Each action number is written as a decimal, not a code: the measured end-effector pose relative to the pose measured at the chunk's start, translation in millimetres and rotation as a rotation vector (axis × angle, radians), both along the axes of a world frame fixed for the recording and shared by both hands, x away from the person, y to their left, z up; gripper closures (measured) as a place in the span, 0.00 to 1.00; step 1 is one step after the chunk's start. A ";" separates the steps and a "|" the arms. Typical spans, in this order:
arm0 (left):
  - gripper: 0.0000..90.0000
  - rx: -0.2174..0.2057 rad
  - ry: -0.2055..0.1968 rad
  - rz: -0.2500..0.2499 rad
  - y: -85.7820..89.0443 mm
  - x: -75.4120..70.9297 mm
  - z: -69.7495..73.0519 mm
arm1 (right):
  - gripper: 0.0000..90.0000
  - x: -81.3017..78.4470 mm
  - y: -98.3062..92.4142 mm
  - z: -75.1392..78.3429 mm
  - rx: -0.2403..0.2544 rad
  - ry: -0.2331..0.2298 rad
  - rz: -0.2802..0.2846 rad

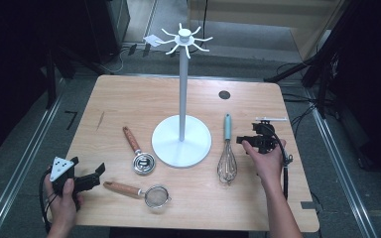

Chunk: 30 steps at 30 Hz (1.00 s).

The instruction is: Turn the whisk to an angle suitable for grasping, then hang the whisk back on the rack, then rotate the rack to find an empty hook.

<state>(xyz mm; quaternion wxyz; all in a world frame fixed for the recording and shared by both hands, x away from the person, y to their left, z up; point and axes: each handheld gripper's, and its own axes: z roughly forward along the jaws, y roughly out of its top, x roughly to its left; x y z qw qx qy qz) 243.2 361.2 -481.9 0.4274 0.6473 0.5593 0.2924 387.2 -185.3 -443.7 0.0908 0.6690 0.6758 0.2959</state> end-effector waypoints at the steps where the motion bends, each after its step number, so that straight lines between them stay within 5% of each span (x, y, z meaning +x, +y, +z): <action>1: 0.00 0.001 0.000 -0.002 0.0 -0.1 0.0 | 0.50 1.2 1.4 0.0 -0.005 -0.010 0.001; 20: 0.00 0.031 -0.009 0.027 -4.3 -3.1 -0.4 | 0.61 29.5 22.2 -6.3 0.001 0.011 0.011; 27: 0.00 0.037 -0.016 0.032 -4.8 -5.4 -0.3 | 0.62 36.0 39.7 -3.6 -0.115 -0.008 0.019; 30: 0.00 0.038 -0.016 0.034 -5.2 -4.7 -0.4 | 0.63 39.0 41.0 -6.0 -0.099 0.012 0.029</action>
